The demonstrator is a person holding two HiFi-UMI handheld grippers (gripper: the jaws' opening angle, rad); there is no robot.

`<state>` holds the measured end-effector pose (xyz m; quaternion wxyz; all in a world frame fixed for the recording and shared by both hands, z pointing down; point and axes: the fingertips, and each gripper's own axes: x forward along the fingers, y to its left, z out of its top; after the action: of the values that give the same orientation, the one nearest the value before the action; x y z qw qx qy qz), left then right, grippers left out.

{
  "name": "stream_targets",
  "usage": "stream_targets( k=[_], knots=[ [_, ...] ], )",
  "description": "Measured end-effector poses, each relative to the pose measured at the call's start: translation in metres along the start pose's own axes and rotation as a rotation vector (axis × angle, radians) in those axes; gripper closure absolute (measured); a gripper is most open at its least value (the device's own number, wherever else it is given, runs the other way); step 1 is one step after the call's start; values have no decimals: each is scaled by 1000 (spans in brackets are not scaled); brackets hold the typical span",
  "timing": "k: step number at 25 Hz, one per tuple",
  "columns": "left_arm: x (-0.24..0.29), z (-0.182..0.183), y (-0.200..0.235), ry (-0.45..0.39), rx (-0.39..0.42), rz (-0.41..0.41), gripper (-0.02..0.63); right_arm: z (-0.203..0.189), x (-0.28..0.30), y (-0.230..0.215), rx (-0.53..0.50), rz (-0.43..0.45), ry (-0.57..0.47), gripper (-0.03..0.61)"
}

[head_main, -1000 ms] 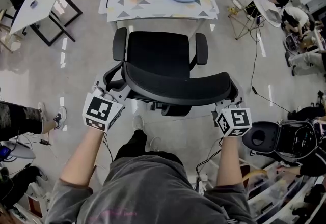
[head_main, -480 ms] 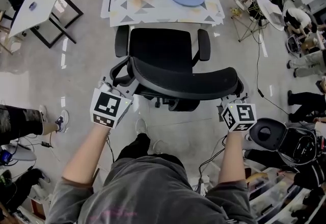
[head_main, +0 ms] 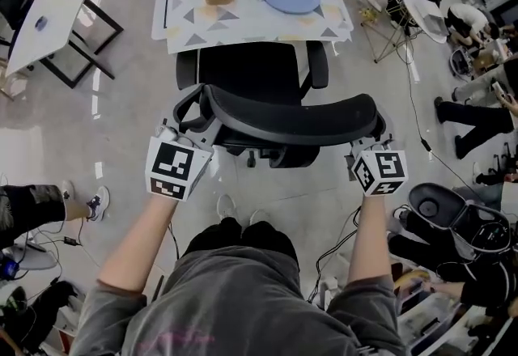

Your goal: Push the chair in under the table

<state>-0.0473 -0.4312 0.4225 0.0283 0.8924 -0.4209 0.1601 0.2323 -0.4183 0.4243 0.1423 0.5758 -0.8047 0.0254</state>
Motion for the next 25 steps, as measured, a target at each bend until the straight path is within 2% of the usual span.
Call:
stream_targets(
  k=[11, 25],
  knots=[
    [30, 9, 15, 2, -5, 19, 393, 8, 32, -20, -21, -5, -5, 377],
    [60, 19, 27, -3, 14, 86, 391, 16, 66, -43, -40, 31, -24, 377]
  ],
)
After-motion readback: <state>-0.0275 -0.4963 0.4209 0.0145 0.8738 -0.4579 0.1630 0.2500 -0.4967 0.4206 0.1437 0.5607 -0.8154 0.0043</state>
